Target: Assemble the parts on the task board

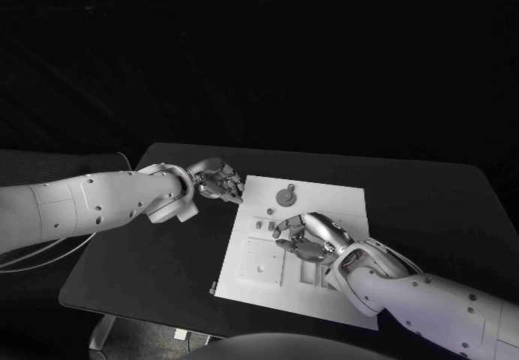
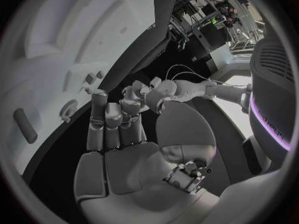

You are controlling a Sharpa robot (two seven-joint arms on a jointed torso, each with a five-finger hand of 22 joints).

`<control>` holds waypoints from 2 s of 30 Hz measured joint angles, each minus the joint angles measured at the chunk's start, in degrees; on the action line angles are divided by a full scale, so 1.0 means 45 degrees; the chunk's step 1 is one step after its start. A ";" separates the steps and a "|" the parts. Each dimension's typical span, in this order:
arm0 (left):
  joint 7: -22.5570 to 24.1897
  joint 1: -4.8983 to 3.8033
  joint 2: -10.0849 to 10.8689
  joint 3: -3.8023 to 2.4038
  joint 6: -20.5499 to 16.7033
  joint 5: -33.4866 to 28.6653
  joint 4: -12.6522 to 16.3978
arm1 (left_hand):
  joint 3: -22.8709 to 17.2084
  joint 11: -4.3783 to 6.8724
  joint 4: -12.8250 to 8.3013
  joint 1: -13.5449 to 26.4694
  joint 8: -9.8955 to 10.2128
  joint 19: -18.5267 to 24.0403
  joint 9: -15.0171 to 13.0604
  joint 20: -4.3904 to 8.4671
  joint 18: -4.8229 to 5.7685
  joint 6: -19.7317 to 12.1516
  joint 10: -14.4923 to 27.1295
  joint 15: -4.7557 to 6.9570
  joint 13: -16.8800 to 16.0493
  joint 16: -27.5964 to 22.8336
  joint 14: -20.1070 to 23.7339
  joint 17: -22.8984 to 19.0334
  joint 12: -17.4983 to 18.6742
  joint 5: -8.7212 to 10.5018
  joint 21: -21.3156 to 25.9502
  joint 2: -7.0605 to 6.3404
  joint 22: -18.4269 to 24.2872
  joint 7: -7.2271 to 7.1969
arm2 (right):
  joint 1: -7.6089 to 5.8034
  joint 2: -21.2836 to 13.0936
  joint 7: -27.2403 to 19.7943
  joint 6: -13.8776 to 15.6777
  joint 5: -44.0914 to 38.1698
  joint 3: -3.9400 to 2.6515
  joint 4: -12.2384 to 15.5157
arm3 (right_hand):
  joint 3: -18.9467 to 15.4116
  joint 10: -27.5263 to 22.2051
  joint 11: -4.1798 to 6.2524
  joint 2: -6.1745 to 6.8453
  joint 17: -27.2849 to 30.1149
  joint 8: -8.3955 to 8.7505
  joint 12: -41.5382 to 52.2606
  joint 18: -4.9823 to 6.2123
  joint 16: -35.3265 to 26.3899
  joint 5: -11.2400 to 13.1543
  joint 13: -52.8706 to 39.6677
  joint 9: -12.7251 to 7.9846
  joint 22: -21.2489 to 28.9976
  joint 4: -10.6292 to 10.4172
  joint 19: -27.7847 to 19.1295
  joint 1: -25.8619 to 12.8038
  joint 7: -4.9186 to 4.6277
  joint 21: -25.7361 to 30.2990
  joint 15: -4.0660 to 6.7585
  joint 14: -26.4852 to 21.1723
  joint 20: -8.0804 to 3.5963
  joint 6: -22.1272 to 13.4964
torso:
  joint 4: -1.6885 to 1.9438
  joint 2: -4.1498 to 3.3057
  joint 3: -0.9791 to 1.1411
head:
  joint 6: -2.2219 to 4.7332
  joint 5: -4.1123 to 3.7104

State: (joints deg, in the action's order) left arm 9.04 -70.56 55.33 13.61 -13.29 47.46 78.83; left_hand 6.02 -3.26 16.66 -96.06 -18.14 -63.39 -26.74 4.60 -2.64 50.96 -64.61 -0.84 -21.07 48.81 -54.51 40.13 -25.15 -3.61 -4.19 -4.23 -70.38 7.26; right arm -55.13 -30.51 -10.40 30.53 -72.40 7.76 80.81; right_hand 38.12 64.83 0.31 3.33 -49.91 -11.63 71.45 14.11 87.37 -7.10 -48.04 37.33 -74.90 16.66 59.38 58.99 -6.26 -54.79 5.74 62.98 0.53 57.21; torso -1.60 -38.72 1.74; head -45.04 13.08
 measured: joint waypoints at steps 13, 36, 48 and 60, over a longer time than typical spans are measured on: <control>0.0004 0.0093 0.1121 0.0009 0.0219 0.3354 0.0900 | -0.0073 0.0000 -0.0003 -0.0127 0.0000 -0.0046 0.0062 0.0046 0.0007 0.0503 -0.0184 0.0028 0.0034 0.0000 -0.0060 -0.0033 0.0264 0.0000 0.0000 -0.0128 0.0036 0.0183 | -0.0074 -0.0027 0.0054 -0.0036 0.0343 -0.0028 -0.0335 | -0.0106 0.0000 0.0000 0.0050 0.0012 0.0126 0.0000 -0.0002 -0.0047 0.0050 0.0000 -0.0100 0.0000 -0.0033 -0.0001 -0.0050 0.0062 0.0000 -0.0001 -0.0002 0.0001 -0.0115 | 0.0022 0.0007 0.0016 | 0.0111 0.0111; -0.0691 0.0116 0.1695 0.0006 -0.0052 0.5310 0.0617 | 0.0108 0.0024 0.0000 -0.0043 0.0248 -0.0205 0.0339 0.0115 0.0107 0.0410 -0.0384 0.0074 -0.0023 -0.0001 -0.0196 -0.0013 0.0513 -0.0122 0.0000 -0.0522 0.0081 0.0275 | -0.0309 -0.0060 0.0192 -0.0234 0.0853 -0.0081 -0.0653 | -0.0326 -0.0005 -0.0094 0.0100 0.0012 0.0123 0.0000 -0.0002 -0.0046 -0.0013 0.0001 -0.0168 0.0000 -0.0003 -0.0001 -0.0101 0.0045 0.0001 -0.0035 -0.0035 0.0002 -0.0135 | 0.0046 0.0128 0.0094 | -0.0179 0.0483; -0.0592 0.0195 0.1677 0.0006 -0.0203 0.2983 -0.0980 | -0.1004 0.0024 -0.0003 0.0140 0.0344 -0.0204 0.0448 0.0114 0.0121 0.0455 -0.0384 0.0063 -0.0140 -0.0001 -0.0185 0.0000 0.0660 -0.0123 0.0000 -0.0771 0.0137 0.0319 | -0.0306 -0.0030 0.0227 -0.0289 0.0945 -0.0088 -0.0709 | -0.0336 -0.0005 -0.0093 0.0100 0.0011 0.0122 0.0000 -0.0002 -0.0046 -0.0062 0.0001 -0.0172 0.0000 -0.0014 -0.0002 -0.0101 0.0027 0.0001 -0.0060 -0.0060 0.0002 -0.0154 | 0.0038 0.0126 0.0110 | 0.0128 0.0552; -0.0466 0.0476 0.1448 0.0016 -0.1054 0.5909 -0.0183 | -0.1123 0.0023 0.0021 0.0373 0.0395 -0.0157 0.0464 0.0068 0.0128 0.0511 -0.0384 0.0025 -0.0224 -0.0002 -0.0146 0.0028 0.0721 0.0067 0.0000 -0.1219 0.0116 0.0145 | -0.0306 -0.0041 0.0243 -0.0328 0.0981 -0.0089 -0.0766 | -0.0371 -0.0005 -0.0093 0.0100 0.0011 0.0122 0.0000 -0.0003 -0.0045 -0.0061 0.0002 -0.0178 0.0000 0.0021 -0.0003 -0.0101 0.0025 0.0001 -0.0081 -0.0081 0.0003 -0.0157 | 0.0043 0.0127 0.0103 | 0.0092 0.0555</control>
State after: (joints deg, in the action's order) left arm 6.94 -68.42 61.85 13.68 -18.03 74.05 78.00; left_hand 0.97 -3.15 16.76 -94.38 -16.36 -64.10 -24.65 4.91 -2.06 53.26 -66.34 -0.73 -22.08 48.81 -55.16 40.25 -21.90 -3.31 -4.19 -9.72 -69.86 7.91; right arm -56.51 -30.69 -9.31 29.05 -67.99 7.35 77.36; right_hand 36.45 64.81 -0.10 3.78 -49.85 -11.08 71.45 14.10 87.17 -7.37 -48.03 36.53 -74.90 16.75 59.37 58.53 -6.14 -54.78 5.38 62.62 0.54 56.50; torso -1.41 -38.14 2.20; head -44.63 15.58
